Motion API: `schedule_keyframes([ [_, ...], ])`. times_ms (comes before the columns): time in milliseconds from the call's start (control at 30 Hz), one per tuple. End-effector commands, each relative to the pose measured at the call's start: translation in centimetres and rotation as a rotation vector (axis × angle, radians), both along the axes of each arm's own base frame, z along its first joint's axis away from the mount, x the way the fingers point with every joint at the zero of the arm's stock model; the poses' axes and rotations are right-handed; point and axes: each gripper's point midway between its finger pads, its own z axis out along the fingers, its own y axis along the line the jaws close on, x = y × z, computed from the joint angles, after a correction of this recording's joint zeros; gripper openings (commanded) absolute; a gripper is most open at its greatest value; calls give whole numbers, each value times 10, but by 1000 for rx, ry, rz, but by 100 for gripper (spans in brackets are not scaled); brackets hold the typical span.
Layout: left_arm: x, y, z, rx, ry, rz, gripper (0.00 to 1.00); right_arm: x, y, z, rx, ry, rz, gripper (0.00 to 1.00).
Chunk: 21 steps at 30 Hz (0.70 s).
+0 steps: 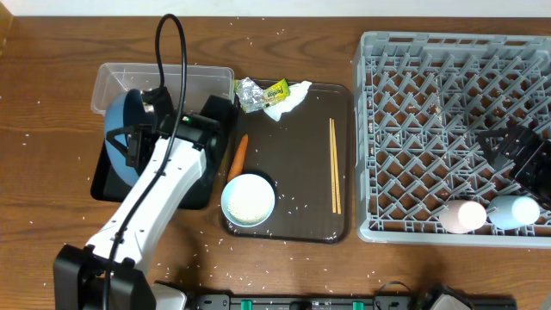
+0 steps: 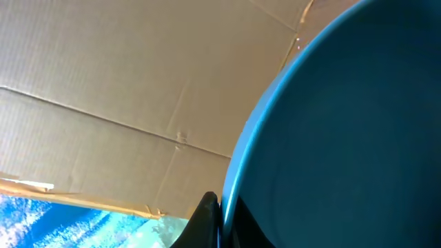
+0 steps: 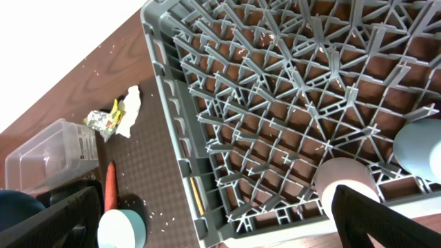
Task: Sort waste into correct bins and load items into the dishwasher rack
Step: 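Hand the blue plate from the left gripper to the right gripper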
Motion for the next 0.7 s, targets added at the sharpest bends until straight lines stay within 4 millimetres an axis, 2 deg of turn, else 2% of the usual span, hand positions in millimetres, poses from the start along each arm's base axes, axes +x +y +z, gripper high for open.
schedule_keyframes([
  [0, -1, 3, 17, 105, -16, -12, 6, 0, 2, -1, -2, 4, 10, 99],
  [33, -1, 4, 18, 112, -22, -8, 6, 0, 2, -1, -1, 5, 10, 99],
  [133, -1, 0, 7, 49, -4, -13, 6, 0, 2, -1, -2, 3, 10, 99],
  [233, -3, 5, 7, 49, -2, 2, 6, 0, 2, -2, 0, 6, 10, 99],
  [333, -6, 6, 1, -40, -9, 20, 6, 0, 2, -2, 0, 6, 11, 99],
  [467, -8, -1, 13, -200, -138, 12, 6, 1, 7, 0, 6, -2, 32, 99],
  [567, -4, -22, 21, -405, -218, -55, 6, 8, 28, 7, 13, -60, 157, 99],
  [667, 9, -79, 28, -754, -236, -267, 6, 12, 52, 12, 32, -95, 267, 99],
])
